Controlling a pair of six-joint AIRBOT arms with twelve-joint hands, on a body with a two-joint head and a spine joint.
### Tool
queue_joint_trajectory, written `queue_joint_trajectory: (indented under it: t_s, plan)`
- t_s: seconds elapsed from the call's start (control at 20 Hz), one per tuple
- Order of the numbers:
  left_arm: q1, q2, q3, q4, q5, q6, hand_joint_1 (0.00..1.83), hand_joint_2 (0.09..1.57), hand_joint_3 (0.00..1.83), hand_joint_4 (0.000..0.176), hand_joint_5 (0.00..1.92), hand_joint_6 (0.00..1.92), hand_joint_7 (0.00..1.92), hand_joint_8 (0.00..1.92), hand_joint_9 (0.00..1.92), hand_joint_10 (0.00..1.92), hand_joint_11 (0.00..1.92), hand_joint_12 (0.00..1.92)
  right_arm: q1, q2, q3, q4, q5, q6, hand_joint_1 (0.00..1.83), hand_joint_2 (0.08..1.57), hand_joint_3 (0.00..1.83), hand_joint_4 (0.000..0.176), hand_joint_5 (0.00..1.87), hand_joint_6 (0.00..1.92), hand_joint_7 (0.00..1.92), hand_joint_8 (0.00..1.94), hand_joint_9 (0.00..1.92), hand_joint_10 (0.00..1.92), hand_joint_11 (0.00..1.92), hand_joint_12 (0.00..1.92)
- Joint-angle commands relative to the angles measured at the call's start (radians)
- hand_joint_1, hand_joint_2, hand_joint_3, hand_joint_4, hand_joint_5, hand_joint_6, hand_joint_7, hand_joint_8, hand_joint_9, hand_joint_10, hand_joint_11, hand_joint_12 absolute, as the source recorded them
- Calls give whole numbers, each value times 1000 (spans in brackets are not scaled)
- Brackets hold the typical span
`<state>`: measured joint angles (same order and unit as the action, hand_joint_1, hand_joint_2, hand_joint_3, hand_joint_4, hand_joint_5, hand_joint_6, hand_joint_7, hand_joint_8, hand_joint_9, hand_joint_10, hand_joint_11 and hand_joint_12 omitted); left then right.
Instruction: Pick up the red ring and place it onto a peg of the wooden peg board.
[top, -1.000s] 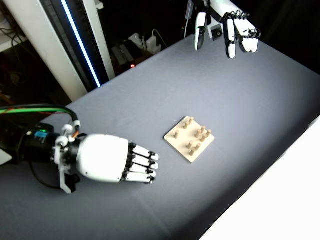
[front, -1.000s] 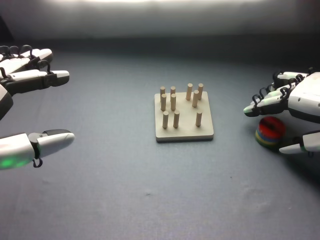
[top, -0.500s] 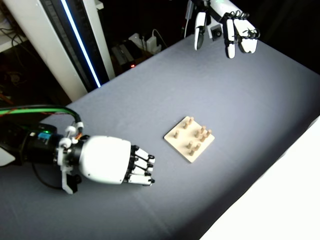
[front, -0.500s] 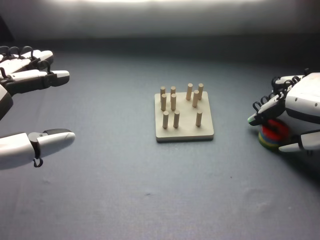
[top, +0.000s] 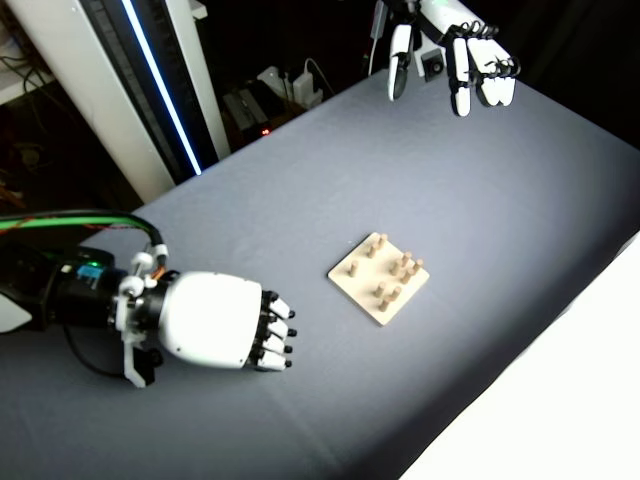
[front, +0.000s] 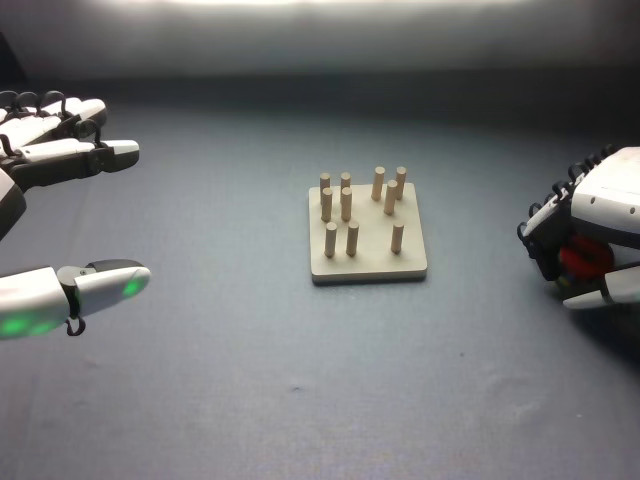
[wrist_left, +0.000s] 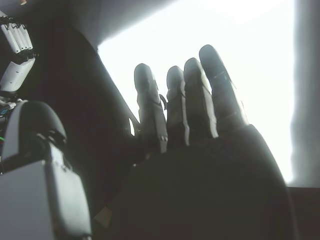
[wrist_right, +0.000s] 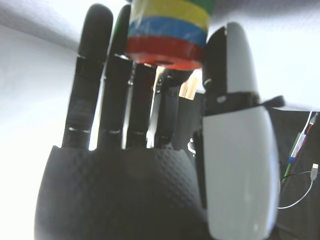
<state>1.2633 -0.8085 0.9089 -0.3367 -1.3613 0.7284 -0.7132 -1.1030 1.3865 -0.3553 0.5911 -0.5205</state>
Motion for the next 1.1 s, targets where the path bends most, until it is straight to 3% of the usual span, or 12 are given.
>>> queue_joint_trajectory:
  t_s: [0.0, 0.05, 0.1, 0.15, 0.2, 0.25, 0.4, 0.45, 0.6, 0.65, 0.75, 1.05]
  plan:
    - [-10, -4, 4, 2, -127, -7, 624, 1004, 0, 0, 548, 2, 225, 1, 165, 3, 0, 691, 11, 1, 5, 24, 84, 1, 1379, 1077, 0, 0, 907, 1020, 1108, 664, 1072, 1030, 900, 1155]
    - [-10, -4, 4, 2, -128, -7, 608, 1004, 0, 0, 548, 2, 223, 0, 160, 1, 0, 688, 11, 1, 4, 23, 85, 0, 1377, 1088, 5, 0, 867, 1000, 1067, 788, 1051, 1087, 844, 1239]
    - [-10, -4, 3, 2, -129, -7, 616, 1003, 0, 0, 550, 2, 225, 1, 164, 2, 0, 687, 11, 2, 2, 23, 93, 0, 1189, 1000, 0, 0, 677, 368, 840, 404, 826, 787, 667, 1315]
    - [-9, -4, 3, 1, -130, -7, 603, 1004, 0, 0, 561, 2, 244, 3, 186, 7, 0, 738, 11, 4, -1, 24, 100, 0, 1085, 949, 0, 12, 565, 97, 661, 156, 625, 595, 461, 1313]
    - [-9, -4, 3, 1, -130, -8, 612, 1004, 0, 0, 560, 1, 244, 2, 188, 7, 0, 747, 11, 7, -5, 27, 107, 0, 1005, 922, 0, 35, 517, 20, 594, 44, 577, 451, 396, 1242]
    - [-9, -5, 3, 1, -130, -8, 593, 1006, 1, 0, 557, 0, 243, 1, 188, 6, 0, 748, 12, 16, -9, 32, 114, 0, 973, 910, 0, 60, 472, 3, 547, 9, 569, 271, 323, 1153]
    - [-9, -4, 2, 0, -132, -9, 574, 1001, 0, 0, 549, 0, 233, 0, 175, 4, 0, 711, 12, 47, -22, 42, 126, 0, 926, 893, 0, 64, 424, 0, 492, 1, 609, 88, 248, 1156]
    - [-9, -4, 2, 0, -133, -9, 585, 1003, 1, 0, 546, 0, 235, 2, 178, 6, 0, 712, 12, 57, -27, 45, 127, 0, 947, 884, 0, 48, 433, 1, 500, 1, 622, 59, 262, 1121]
    - [-9, -5, 2, -1, -133, -9, 600, 1004, 0, 0, 547, 1, 229, 2, 170, 2, 0, 708, 12, 79, -38, 47, 126, 0, 1016, 883, 0, 33, 461, 3, 526, 4, 635, 36, 281, 1075]
    - [-9, -5, 2, -1, -133, -9, 596, 1001, 0, 0, 547, 1, 231, 2, 175, 4, 0, 709, 11, 83, -40, 47, 125, 0, 1001, 889, 2, 39, 473, 6, 534, 5, 658, 41, 314, 1080]
    - [-9, -5, 2, -2, -133, -9, 625, 1010, 3, 0, 548, 0, 240, 3, 174, 1, 0, 739, 6, 85, -40, 47, 117, 0, 1059, 904, 1, 7, 517, 2, 592, 6, 706, 42, 323, 1131]
    - [-9, -7, 3, -2, -133, -10, 618, 1012, 1, 0, 565, 0, 245, 4, 175, 5, 0, 741, 3, 72, -28, 46, 77, -18, 1118, 936, 1, 0, 662, 4, 722, 10, 835, 60, 439, 1146]
